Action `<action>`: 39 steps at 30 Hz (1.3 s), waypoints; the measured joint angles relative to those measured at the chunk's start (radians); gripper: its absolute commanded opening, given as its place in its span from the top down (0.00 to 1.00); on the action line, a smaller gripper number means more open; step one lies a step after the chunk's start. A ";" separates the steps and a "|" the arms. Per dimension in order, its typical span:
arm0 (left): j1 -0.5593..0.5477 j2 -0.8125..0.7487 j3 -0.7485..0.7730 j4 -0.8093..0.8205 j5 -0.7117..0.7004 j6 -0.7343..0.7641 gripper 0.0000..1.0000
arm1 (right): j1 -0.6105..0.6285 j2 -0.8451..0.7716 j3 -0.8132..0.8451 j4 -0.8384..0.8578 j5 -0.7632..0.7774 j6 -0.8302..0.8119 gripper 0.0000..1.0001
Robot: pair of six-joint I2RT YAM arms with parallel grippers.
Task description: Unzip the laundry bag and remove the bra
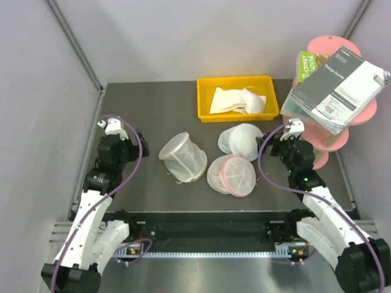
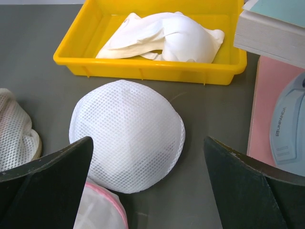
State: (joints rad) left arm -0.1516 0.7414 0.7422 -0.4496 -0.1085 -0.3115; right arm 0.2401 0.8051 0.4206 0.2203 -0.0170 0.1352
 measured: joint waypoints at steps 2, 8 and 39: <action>0.000 0.000 0.000 0.000 -0.008 0.000 0.01 | 0.000 0.000 0.000 0.000 0.000 0.000 0.00; 0.000 0.000 0.000 0.000 -0.003 0.000 0.01 | 0.000 0.002 0.000 0.000 -0.006 -0.002 0.00; -0.425 0.429 -0.018 0.248 -0.017 -0.021 0.18 | 0.049 0.111 0.014 -0.034 -0.142 -0.039 0.00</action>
State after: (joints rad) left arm -0.5770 1.1706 0.7246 -0.2020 -0.1253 -0.3325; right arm 0.2890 0.9161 0.4343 0.1867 -0.1593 0.0963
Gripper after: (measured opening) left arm 0.856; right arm 0.996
